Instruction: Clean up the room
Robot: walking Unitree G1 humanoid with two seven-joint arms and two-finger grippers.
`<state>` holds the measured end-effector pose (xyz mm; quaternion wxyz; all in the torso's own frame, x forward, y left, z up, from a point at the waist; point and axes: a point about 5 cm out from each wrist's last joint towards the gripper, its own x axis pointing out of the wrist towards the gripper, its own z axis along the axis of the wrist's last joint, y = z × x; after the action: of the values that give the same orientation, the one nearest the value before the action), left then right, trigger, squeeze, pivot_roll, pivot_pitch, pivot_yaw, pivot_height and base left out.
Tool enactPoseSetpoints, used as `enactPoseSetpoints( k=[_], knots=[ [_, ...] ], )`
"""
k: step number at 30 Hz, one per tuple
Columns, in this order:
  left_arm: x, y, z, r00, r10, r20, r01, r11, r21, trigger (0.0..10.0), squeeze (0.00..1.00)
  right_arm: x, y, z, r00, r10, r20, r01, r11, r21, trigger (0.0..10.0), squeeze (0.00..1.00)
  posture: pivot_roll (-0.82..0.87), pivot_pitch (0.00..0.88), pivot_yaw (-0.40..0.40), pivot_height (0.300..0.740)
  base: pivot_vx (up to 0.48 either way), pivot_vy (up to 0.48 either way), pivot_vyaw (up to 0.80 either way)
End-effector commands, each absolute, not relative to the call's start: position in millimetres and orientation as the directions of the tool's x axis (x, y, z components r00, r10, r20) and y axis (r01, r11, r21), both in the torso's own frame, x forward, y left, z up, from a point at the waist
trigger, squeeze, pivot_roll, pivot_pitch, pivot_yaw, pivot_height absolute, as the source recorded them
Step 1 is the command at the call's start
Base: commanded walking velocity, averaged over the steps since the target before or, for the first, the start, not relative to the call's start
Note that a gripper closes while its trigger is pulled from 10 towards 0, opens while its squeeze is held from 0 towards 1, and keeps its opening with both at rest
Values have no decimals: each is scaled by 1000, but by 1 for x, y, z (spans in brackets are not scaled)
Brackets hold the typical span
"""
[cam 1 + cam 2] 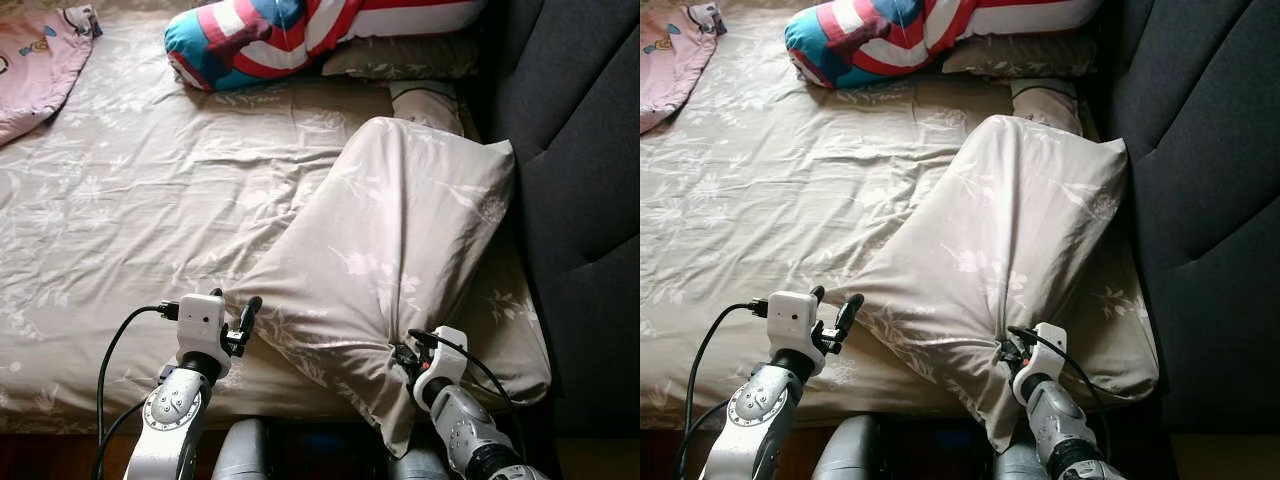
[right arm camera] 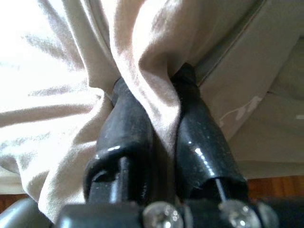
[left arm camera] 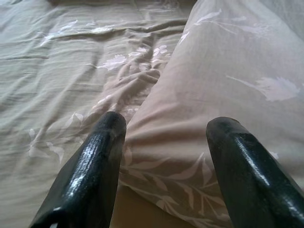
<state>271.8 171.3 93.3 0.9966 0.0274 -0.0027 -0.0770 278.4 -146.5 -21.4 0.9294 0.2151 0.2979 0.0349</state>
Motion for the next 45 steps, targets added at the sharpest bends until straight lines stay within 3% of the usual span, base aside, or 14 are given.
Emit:
enactPoseSetpoints(
  k=[1, 7, 8, 11, 18, 23, 27, 28, 29, 38, 39, 43, 44, 45],
  knots=[
    [270, 171, 85, 988, -150, -25, 152, 987, 57, 10000, 0, 242, -151, -53, 713, 160, -683, 162, 910, 382, 0, 0, 15, 219, -16, 662, 0, 0, 0],
    [272, 167, 82, 989, -146, -24, 146, 989, 31, 10000, 0, 241, -189, -50, 729, -65, -682, 317, 914, 252, 0, 0, 0, 197, -22, 662, 0, 0, 0],
    [272, 166, 81, 989, -149, -25, 149, 988, 30, 10000, 0, 242, -219, -43, 732, -197, -652, 396, 902, 172, 0, 0, -11, 186, -26, 662, 0, 0, 0],
    [272, 165, 80, 988, -149, -26, 150, 988, 27, 10000, 0, 242, -249, -33, 729, -316, -607, 445, 893, 68, 0, 0, -15, 183, -27, 662, 0, 0, 0],
    [275, 166, 78, 989, -145, -25, 145, 989, 15, 10000, 0, 255, -334, 41, 722, -641, -262, 623, 766, -159, 0, 0, -42, 182, -29, 662, 0, 0, 0],
    [276, 166, 78, 989, -144, -23, 145, 989, 11, 10000, 0, 254, -365, 78, 651, -749, -122, 718, 660, -221, 0, 0, -50, 188, -24, 662, 0, 0, 0],
    [276, 166, 77, 989, -148, -27, 149, 989, 12, 10000, 0, 249, -374, 83, 613, -782, -113, 748, 621, -237, 0, 0, -47, 193, -19, 662, 0, 0, 0],
    [276, 167, 77, 988, -151, -30, 151, 988, 14, 10000, 0, 248, -371, 78, 614, -775, -150, 736, 631, -244, 9255, 0, -46, 196, -17, 662, 0, 0, 0],
    [275, 167, 77, 988, -152, -31, 152, 988, 16, 10000, 0, 248, -368, 76, 621, -767, -160, 730, 640, -239, 10000, 0, -45, 197, -15, 662, 0, 0, 0],
    [276, 169, 76, 985, -167, -42, 168, 985, 27, 10000, 0, 247, -345, 57, 637, -730, -249, 710, 681, -179, 10000, 0, -34, 204, -1, 662, 0, 0, 0],
    [276, 169, 76, 985, -167, -42, 168, 985, 26, 10000, 0, 248, -346, 58, 646, -725, -240, 708, 686, -168, 10000, 1000, -34, 204, -1, 662, 0, 0, 0],
    [277, 171, 77, 987, -158, -40, 159, 987, 23, 10000, 0, 253, -345, 71, 688, -707, -164, 693, 707, -142, 10000, 1000, -32, 208, 0, 662, 0, 0, 0],
    [277, 171, 77, 987, -157, -40, 158, 987, 22, 10000, 0, 255, -345, 75, 704, -696, -137, 680, 717, -150, 10000, 937, -34, 208, 1, 662, 0, 0, 0],
    [277, 171, 76, 987, -157, -41, 158, 987, 20, 10000, 0, 257, -344, 79, 722, -682, -115, 664, 730, -161, 10000, 137, -36, 208, 1, 662, 0, 0, 0]
  ],
)
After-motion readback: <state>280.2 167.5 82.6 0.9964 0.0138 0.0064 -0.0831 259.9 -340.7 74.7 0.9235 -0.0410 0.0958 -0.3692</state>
